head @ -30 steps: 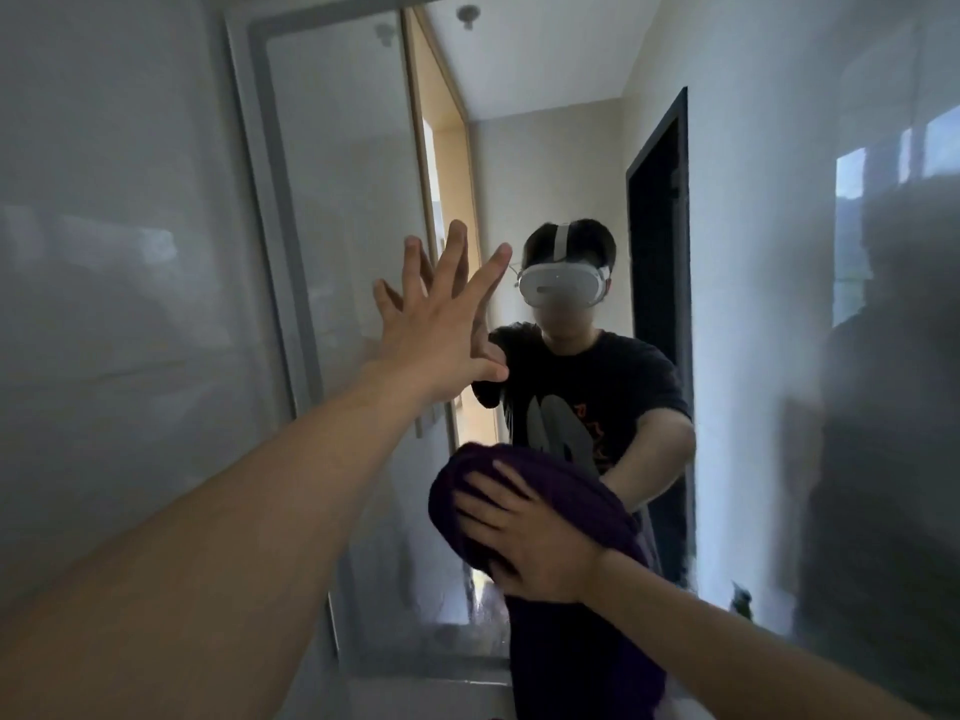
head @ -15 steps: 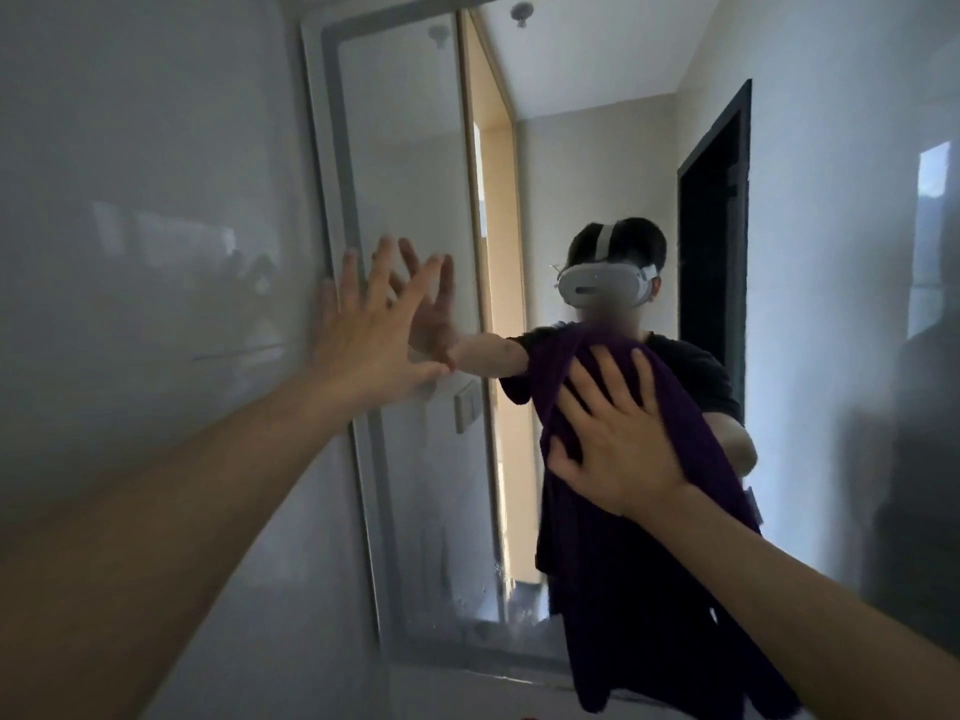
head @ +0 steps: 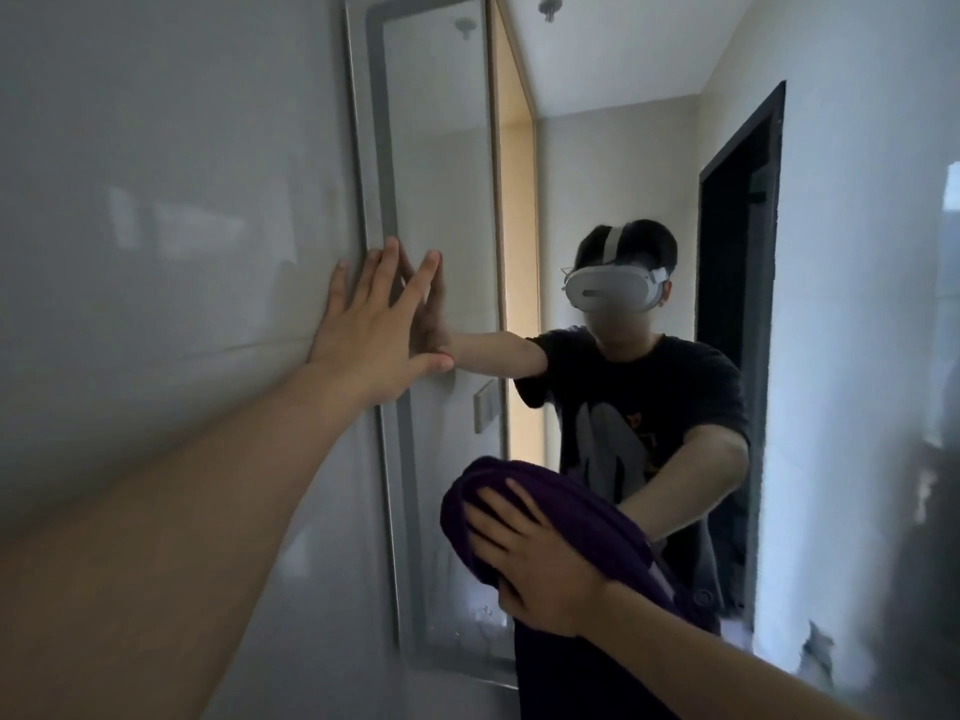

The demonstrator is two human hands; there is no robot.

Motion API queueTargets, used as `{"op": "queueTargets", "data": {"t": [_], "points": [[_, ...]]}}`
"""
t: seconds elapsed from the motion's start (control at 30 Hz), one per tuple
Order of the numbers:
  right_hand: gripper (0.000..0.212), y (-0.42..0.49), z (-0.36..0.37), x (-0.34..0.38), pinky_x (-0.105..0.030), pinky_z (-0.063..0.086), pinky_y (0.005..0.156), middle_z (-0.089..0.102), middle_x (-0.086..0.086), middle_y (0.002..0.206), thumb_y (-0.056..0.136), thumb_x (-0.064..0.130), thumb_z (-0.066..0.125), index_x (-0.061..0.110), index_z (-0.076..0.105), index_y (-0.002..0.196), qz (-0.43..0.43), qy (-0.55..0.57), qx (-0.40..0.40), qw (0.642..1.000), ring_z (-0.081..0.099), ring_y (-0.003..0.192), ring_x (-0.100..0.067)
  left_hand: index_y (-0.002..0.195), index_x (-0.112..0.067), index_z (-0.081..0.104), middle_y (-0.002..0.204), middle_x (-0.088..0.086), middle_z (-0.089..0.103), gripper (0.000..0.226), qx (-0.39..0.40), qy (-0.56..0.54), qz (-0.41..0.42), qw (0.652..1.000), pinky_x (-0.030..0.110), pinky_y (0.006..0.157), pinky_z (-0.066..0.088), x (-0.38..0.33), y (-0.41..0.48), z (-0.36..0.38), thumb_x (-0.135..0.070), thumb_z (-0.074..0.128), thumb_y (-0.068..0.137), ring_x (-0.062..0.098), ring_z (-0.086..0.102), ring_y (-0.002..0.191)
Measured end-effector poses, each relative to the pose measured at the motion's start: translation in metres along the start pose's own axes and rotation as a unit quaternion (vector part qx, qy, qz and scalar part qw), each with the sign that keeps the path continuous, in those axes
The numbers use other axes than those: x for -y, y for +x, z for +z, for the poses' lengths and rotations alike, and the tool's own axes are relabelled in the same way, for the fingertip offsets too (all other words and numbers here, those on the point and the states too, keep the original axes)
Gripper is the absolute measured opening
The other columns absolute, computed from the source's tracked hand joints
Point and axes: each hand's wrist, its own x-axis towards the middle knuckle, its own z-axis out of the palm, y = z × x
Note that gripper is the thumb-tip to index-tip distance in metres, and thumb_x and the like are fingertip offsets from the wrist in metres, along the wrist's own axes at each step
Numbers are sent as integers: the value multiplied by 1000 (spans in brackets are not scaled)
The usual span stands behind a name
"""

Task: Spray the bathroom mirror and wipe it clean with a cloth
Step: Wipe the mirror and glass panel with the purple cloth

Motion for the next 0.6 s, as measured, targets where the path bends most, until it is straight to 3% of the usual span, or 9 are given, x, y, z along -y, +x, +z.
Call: {"op": "queueTargets", "data": {"t": [0.17,0.3,0.4,0.5,0.6], "points": [[69,24,-21,-33,-50,-4,123,50,-4,153,78,46,61,19,58,142,-26,-27,-69,997,38,147,-31,153,-37,-31,170,11,-21,120,-11,16,6,1000,54,126,-9,1,-1,3,-88,47,78,29,-19,157],[71,47,-69,-102,-54,0,124,44,-9,158,85,45,51,14,48,149,92,-32,-138,986,27,151,-36,156,-36,-25,170,13,-19,106,4,-12,13,1000,52,126,-9,3,-3,-1,-79,43,89,29,-13,158],[70,49,-87,-136,-59,2,124,46,-14,155,86,46,47,11,50,146,157,-39,-167,973,25,150,-39,157,-38,-23,170,11,-19,79,15,-41,5,999,51,126,-10,1,-4,-6,-66,27,101,27,-15,158],[67,51,-91,-135,-60,0,124,45,-16,155,86,45,45,10,53,143,177,-38,-165,970,25,149,-42,160,-40,-10,172,6,-15,61,32,-111,-3,993,47,127,-8,1,0,-15,-51,19,108,24,-12,159],[66,64,-93,-121,-62,1,123,43,-16,156,86,43,47,9,53,142,206,-23,-168,964,25,149,-43,163,-35,9,173,3,-4,56,40,-191,-10,981,43,126,5,4,2,-29,-43,26,110,23,2,159]]}}
